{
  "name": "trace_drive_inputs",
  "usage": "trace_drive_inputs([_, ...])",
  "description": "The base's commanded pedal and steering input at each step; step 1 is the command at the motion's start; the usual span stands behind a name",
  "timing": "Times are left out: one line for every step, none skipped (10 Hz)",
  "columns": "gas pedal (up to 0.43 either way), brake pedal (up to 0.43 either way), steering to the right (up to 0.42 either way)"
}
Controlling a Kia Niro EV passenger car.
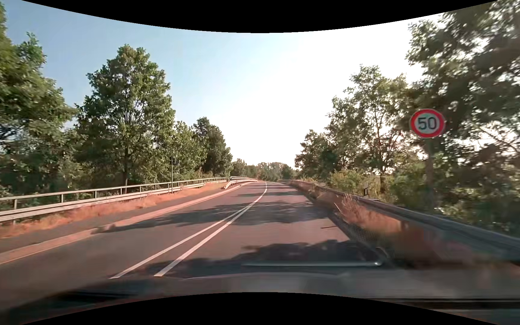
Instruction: Follow the waypoints while adhering to traffic rules and regulations
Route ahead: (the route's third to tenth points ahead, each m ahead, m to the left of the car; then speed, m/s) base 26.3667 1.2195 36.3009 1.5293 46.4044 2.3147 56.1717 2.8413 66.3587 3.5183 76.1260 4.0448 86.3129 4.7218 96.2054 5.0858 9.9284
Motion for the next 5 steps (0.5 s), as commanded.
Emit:
trace_drive_inputs([0.268, 0.0, -0.001])
trace_drive_inputs([0.268, 0.0, -0.001])
trace_drive_inputs([0.268, 0.0, -0.001])
trace_drive_inputs([0.268, 0.0, -0.001])
trace_drive_inputs([0.268, 0.0, -0.001])
